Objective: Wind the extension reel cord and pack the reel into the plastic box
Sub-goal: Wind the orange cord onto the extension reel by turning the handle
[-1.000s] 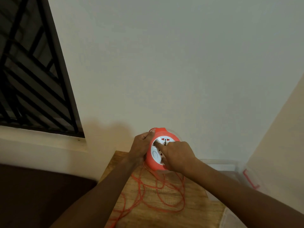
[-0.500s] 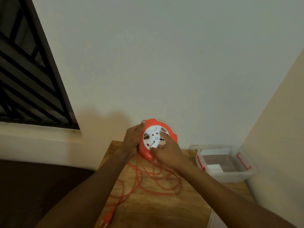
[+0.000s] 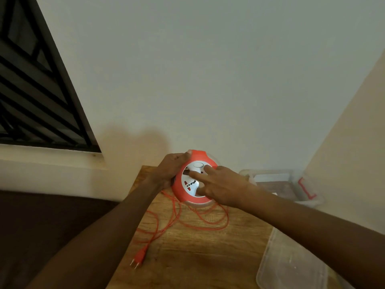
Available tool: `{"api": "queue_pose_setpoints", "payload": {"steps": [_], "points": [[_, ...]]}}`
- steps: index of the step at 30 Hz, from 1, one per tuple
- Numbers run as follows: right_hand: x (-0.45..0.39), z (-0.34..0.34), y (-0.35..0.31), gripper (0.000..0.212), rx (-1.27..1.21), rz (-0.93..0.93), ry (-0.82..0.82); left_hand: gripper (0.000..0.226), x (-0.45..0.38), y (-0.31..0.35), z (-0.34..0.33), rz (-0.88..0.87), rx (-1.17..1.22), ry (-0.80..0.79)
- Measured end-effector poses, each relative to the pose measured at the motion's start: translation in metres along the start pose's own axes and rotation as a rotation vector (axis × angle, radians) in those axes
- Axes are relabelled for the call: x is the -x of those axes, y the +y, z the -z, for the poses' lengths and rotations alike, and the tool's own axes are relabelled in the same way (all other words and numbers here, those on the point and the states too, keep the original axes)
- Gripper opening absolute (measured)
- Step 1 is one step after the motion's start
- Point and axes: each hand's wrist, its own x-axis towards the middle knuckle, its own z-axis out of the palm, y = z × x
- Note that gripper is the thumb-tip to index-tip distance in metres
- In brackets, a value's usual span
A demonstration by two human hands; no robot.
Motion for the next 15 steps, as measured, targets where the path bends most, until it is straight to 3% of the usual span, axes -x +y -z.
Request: {"api": "queue_pose_setpoints", "payload": {"steps": [7, 10, 15], "points": [[-0.014, 0.009, -0.015, 0.037, 0.135, 0.054, -0.163, 0.042, 0.004, 0.005, -0.005, 0.008, -0.114, -0.059], [-0.020, 0.014, -0.012, 0.051, 0.180, 0.054, -0.150, 0.042, 0.005, 0.004, -0.001, 0.009, -0.103, -0.051], [-0.025, 0.010, 0.005, 0.075, -0.072, -0.207, -0.059, 0.054, 0.004, -0.003, 0.000, -0.020, 0.104, 0.050]]}}
